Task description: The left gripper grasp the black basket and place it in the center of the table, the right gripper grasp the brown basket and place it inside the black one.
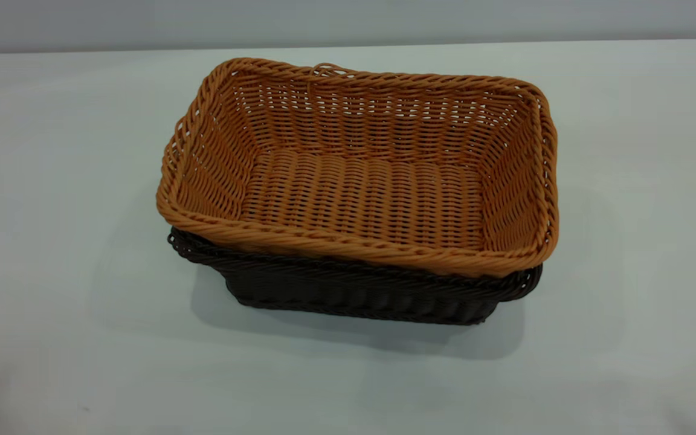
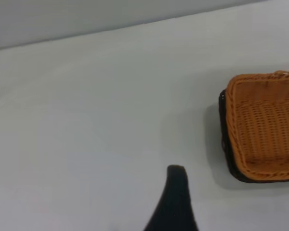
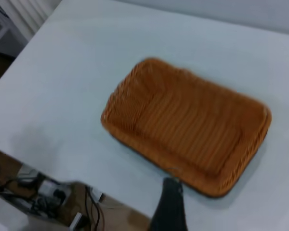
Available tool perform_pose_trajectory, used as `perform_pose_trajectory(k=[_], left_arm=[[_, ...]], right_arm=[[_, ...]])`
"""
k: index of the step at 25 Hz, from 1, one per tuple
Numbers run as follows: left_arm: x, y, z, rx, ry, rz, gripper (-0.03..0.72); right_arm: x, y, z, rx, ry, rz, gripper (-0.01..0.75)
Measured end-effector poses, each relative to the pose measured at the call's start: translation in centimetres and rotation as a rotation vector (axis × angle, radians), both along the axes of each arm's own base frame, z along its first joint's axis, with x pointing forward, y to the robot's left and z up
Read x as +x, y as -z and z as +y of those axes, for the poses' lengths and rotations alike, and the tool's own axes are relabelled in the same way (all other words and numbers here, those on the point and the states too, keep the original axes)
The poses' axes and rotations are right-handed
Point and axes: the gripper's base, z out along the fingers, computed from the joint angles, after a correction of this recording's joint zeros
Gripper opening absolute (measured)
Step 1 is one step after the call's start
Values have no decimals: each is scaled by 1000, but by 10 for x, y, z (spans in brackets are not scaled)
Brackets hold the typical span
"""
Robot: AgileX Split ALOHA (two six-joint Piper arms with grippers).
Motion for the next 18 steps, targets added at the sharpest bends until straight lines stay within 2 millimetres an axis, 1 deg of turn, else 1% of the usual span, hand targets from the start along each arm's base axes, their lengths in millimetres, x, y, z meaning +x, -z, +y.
perform_pose_trajectory(k=[2,6,9,12,14,16,18], left_arm=[[-13,9,0,-15,-13,5,579],[-44,36,1,-19,-16,17,579],[-70,60,2,-21,-17,12,579],[-94,84,3,-22,-16,-10,579],[-107,102,4,-18,-12,-19,579],[-116,119,4,-11,-6,-22,579],[-123,136,5,-8,-3,-20,579]], right_arm=[[-19,18,-4,0,0,0,584],[-49,53,-10,-5,4,-7,584],[-64,80,-17,-39,26,-17,584],[-73,104,-24,-92,59,-30,584],[-76,121,-28,-124,77,-30,584],[-76,138,-30,-147,97,-41,584],[-75,151,-32,-153,113,-59,584]])
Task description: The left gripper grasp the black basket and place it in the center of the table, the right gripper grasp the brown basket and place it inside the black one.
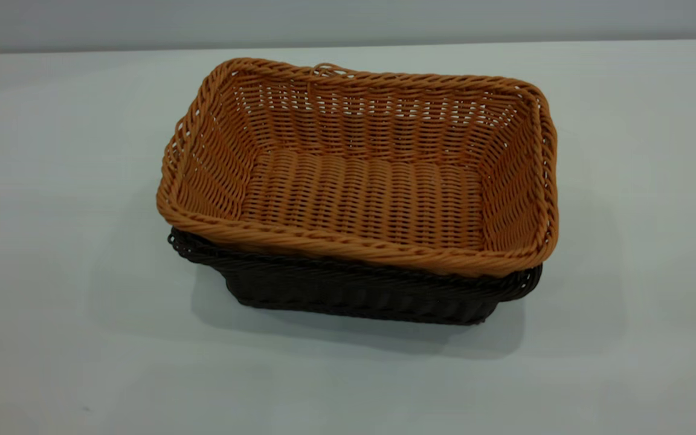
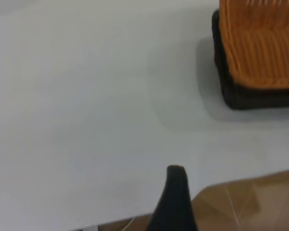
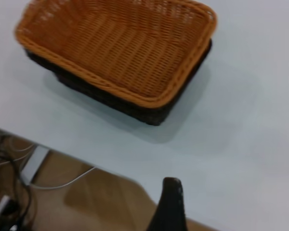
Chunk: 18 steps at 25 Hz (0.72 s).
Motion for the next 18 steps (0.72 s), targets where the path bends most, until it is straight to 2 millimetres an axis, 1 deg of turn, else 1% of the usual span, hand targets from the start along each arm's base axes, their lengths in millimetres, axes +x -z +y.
perform_pose_trajectory(k=[4,6,8,12,18], left_arm=[[-7,28,0,3,2,13,579],[-8,41,0,3,2,30,579],[-9,49,0,4,2,40,579],[-9,50,0,3,2,35,579],[-4,58,2,16,-9,41,579]], right_arm=[[-4,17,-3,-2,15,-45,584],[-9,18,-4,0,20,-87,584],[-13,19,-5,2,22,-111,584],[-12,21,-5,2,23,-111,584],[-11,22,-5,5,24,-114,584]])
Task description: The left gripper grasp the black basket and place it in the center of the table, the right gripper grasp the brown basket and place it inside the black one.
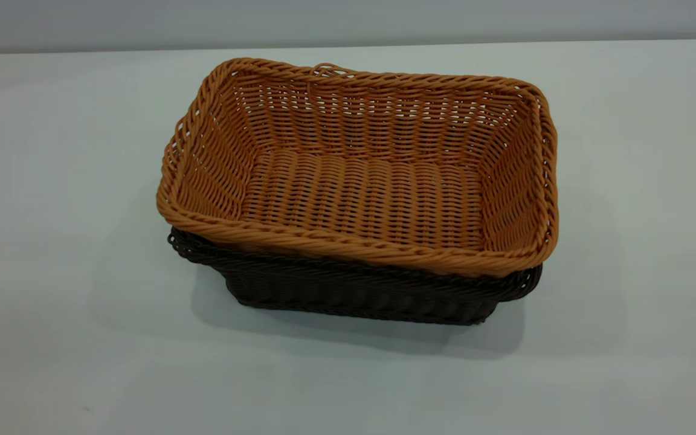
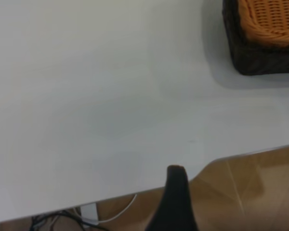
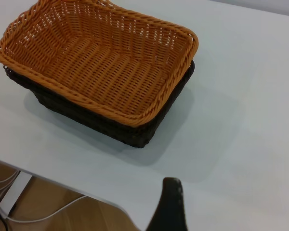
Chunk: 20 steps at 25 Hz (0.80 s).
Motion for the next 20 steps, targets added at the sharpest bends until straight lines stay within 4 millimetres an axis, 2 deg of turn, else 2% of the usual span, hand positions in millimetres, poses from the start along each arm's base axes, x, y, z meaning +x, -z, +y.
perform_pose_trajectory(k=[20], left_arm=[[-3,-1,1,2,-3,-39,579]], right_arm=[[0,0,0,2,-1,0,584]])
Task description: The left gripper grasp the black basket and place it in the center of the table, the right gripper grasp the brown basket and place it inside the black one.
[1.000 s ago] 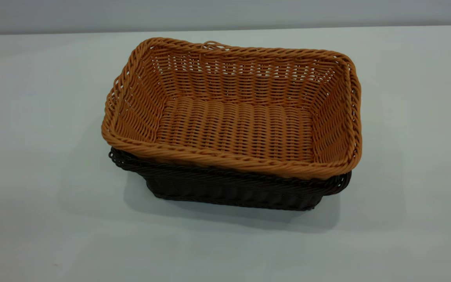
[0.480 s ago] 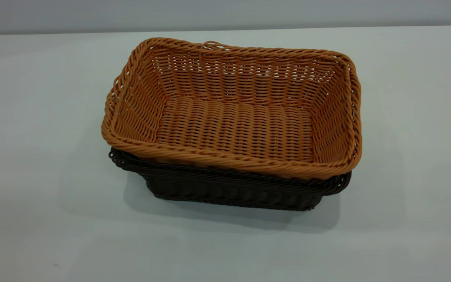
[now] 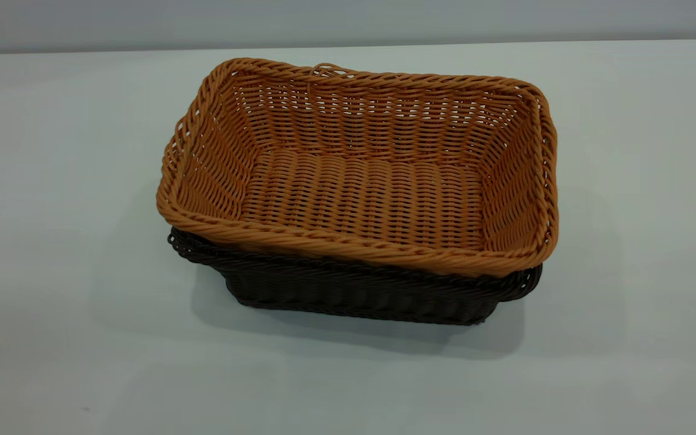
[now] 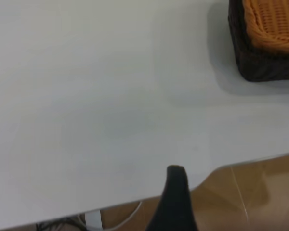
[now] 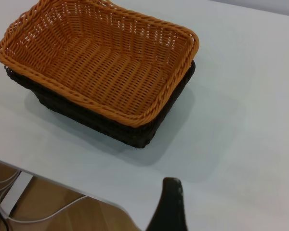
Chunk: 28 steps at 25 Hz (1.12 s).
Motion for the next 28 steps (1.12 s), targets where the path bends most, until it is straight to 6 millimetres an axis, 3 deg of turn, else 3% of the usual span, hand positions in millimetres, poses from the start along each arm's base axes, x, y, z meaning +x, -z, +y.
perform_pose_trajectory(k=[5,19,28], left_arm=[[-11,1,0,-3,0,-80,579],[-12,1,0,-6,1,-83,579],[-12,1,0,-6,1,-83,579]], right_arm=[[0,0,0,0,22,0,584],[6,0,4,3,311,0,584],[6,0,3,1,315,2,584]])
